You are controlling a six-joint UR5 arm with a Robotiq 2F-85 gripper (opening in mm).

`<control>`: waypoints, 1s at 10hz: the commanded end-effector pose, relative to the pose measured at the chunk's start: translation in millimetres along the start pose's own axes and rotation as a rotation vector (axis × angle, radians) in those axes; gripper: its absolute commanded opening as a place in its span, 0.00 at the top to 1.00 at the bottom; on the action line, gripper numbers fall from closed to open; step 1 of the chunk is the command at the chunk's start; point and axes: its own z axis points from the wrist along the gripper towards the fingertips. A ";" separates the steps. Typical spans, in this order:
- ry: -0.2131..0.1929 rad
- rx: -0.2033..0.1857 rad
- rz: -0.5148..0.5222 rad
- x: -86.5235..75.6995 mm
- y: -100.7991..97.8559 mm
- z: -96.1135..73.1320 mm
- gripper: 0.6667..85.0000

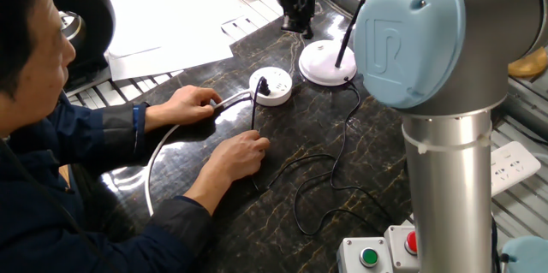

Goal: Plug in the power cord of the desk lamp, turn on the socket, and light up the desk lamp

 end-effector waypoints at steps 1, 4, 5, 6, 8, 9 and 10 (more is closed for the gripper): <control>0.039 0.002 -0.059 16.1 -8.5 6.9 0.99; 0.036 0.002 -0.073 13.6 -6.2 9.0 0.99; 0.031 0.012 -0.079 11.1 -8.9 10.2 0.99; 0.027 0.022 -0.087 9.3 -11.6 11.2 0.99; 0.022 0.030 -0.102 7.1 -14.7 14.7 0.99; 0.014 0.029 -0.114 4.4 -14.9 18.4 0.99; 0.011 0.024 -0.117 2.5 -12.9 20.1 0.99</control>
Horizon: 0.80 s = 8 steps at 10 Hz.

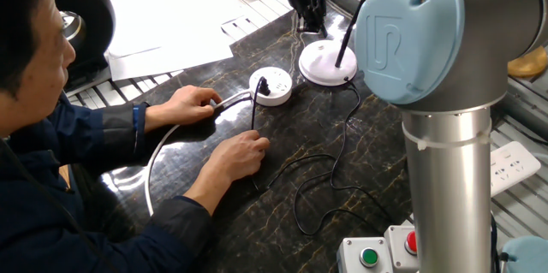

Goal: Plug in the power cord of the desk lamp, turn on the socket, and light up the desk lamp

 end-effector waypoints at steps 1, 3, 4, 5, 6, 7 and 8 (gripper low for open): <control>-0.017 -0.020 -0.017 -6.5 5.4 5.8 0.99; -0.012 -0.034 -0.015 -5.3 10.2 6.4 0.99; -0.010 -0.040 -0.014 -3.9 11.4 7.0 0.99; -0.010 -0.040 -0.014 -2.9 10.8 8.4 0.99; -0.012 -0.043 -0.016 -2.3 10.9 9.8 0.99; -0.012 -0.044 -0.019 -1.3 10.7 11.5 0.99; -0.013 -0.046 -0.020 -1.0 10.8 12.3 0.99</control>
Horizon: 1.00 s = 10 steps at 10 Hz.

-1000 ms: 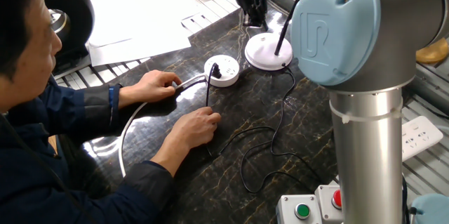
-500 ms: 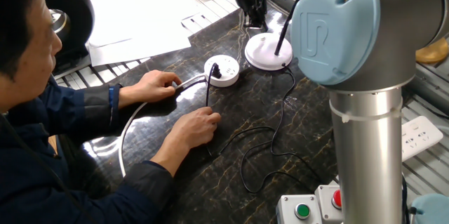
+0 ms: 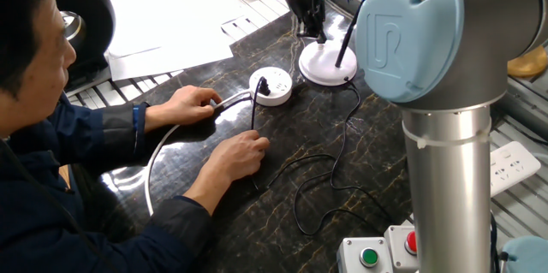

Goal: Plug in the power cord of the desk lamp, turn on the socket, and light up the desk lamp

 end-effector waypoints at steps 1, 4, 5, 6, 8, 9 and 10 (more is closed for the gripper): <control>-0.007 -0.020 -0.001 0.6 3.3 3.2 0.99; -0.012 -0.032 0.006 -2.7 7.3 5.4 0.99; -0.014 -0.036 0.008 -4.6 8.1 6.6 0.99; -0.018 -0.038 0.008 -6.7 8.2 7.7 0.99; -0.013 -0.035 0.011 -9.2 8.7 5.3 0.99; 0.006 -0.025 0.022 -9.9 10.6 -2.2 0.99; 0.017 -0.030 0.033 -12.6 15.9 -8.6 0.99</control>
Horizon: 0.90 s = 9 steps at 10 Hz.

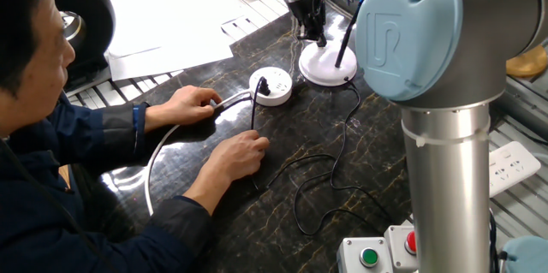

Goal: Plug in the power cord of the desk lamp, turn on the socket, and light up the desk lamp

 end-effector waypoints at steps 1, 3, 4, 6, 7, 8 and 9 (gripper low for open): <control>-0.005 -0.034 0.007 -9.4 8.3 -3.9 0.99; -0.012 -0.017 -0.011 -12.1 -2.4 1.3 0.99; -0.004 -0.008 -0.011 -10.8 -4.7 -1.9 0.99; 0.031 -0.001 -0.031 -1.4 -12.1 -11.3 0.99; 0.051 -0.010 -0.037 3.9 -11.6 -14.3 0.99; 0.069 -0.019 -0.045 8.4 -10.0 -16.0 0.99; 0.079 -0.048 -0.049 11.2 -2.7 -15.9 0.99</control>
